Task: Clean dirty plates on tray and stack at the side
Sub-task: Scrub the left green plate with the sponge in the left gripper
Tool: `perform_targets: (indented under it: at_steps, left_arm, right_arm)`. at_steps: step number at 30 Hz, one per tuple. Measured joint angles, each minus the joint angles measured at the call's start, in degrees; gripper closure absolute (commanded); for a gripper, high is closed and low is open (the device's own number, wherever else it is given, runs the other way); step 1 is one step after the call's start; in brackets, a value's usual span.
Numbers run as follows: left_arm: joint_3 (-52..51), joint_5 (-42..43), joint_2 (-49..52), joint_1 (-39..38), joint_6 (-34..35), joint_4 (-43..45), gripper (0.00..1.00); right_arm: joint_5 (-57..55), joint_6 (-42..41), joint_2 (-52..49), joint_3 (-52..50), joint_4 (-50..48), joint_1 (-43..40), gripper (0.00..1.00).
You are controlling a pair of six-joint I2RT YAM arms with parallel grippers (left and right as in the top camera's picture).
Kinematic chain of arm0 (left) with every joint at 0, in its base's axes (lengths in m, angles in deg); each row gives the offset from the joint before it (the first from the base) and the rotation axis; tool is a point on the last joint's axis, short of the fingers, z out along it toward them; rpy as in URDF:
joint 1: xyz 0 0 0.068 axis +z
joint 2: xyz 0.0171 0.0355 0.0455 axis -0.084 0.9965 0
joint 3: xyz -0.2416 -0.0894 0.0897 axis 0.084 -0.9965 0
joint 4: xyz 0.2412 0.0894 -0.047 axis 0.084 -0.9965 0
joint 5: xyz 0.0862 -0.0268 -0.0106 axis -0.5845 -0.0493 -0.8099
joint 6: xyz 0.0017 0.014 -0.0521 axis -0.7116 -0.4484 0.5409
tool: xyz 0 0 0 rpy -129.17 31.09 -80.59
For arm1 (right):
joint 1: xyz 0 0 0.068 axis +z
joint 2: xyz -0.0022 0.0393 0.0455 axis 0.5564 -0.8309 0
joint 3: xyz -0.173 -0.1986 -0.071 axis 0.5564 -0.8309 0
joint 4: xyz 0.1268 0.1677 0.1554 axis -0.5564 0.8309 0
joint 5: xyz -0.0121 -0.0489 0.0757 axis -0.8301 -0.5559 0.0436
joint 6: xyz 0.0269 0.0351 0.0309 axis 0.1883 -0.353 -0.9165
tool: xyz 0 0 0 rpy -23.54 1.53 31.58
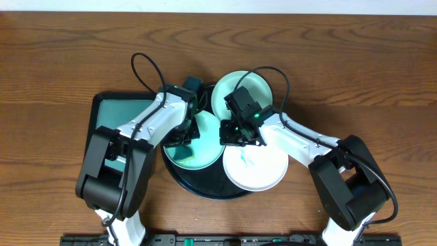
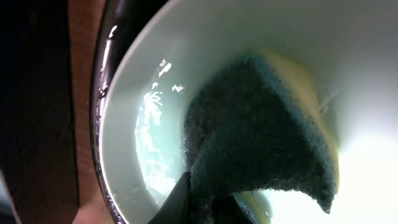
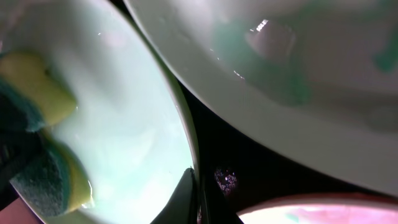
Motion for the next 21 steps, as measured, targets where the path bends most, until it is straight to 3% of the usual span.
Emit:
perform_targets:
  at_steps: [12, 21]
  left_arm:
    - [-1.27, 6.21, -0.42, -4.44, -17.94, 3.78, 0.93]
    - [-2.51, 12.63, -1.20, -5.42, -22.38, 12.02, 0.93]
  right_arm:
    - [-2.14, 0.20, 0.00, -0.22, 1.97, -0.26, 0.99]
    - [-6.36, 0.22, 0.55, -0.50, 3.43, -1.75, 0.99]
